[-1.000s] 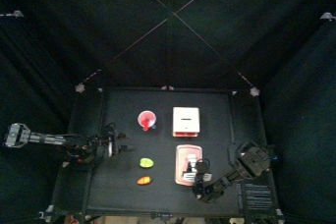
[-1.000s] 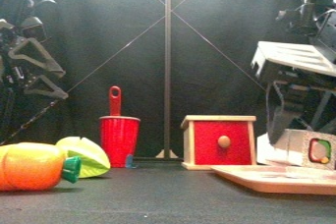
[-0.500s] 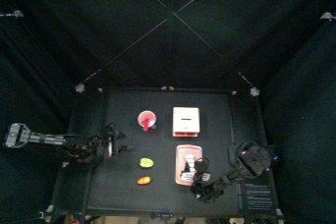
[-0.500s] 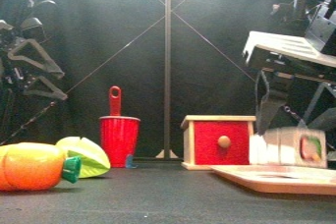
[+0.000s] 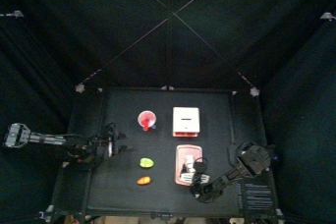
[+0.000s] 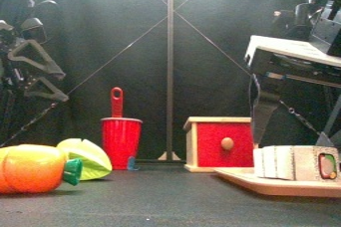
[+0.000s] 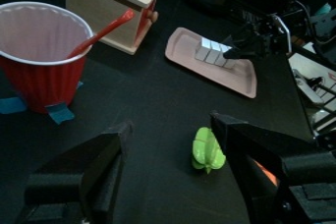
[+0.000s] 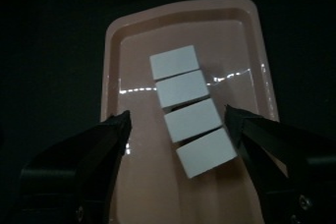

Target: Place sushi roll on plate to cut

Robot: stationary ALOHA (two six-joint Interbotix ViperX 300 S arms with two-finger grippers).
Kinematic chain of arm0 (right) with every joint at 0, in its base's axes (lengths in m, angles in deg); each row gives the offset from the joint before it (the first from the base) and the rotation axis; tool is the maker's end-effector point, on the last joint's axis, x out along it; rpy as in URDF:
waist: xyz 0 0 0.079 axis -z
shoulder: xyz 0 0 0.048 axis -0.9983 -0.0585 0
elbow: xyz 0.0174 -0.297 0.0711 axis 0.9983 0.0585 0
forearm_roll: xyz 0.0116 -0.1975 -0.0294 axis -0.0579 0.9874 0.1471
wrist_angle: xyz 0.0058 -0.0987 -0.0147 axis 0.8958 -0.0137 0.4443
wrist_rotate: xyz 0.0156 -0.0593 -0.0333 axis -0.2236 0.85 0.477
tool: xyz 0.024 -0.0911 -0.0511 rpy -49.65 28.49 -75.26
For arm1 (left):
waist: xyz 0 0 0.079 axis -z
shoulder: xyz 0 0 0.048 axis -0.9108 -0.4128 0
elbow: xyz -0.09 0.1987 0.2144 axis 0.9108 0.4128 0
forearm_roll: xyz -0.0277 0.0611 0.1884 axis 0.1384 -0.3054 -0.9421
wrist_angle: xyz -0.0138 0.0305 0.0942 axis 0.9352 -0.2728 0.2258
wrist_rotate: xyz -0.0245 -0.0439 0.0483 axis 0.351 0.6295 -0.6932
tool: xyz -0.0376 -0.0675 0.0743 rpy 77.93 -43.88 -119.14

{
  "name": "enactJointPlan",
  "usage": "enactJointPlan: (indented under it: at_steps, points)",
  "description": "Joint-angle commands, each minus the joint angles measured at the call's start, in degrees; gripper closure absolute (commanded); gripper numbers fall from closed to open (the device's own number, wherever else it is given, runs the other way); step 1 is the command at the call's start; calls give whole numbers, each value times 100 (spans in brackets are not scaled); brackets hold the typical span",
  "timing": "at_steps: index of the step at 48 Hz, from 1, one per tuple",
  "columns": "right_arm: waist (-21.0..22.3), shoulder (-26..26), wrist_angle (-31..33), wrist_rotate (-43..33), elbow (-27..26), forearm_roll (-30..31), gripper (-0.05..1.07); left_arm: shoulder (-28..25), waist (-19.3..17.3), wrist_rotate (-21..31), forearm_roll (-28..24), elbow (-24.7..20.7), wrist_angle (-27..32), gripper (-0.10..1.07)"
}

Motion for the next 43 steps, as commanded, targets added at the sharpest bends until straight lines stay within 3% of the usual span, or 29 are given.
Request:
enactJointPlan:
  at_steps: [1, 11, 24, 43]
  points:
    - [0, 44, -141, -9, -149, -9, -2, -9, 0, 0, 0, -97, -26, 0]
    - [26, -35, -149, 44, -290, -26, -2, -9, 9, 0, 0, -88, -26, 0]
    - [0, 53, 316, 62, -316, 0, -2, -9, 0, 0, 0, -88, -26, 0]
    - [-18, 519, 782, 70, -35, 352, -2, 0, 0, 0, 0, -97, -26, 0]
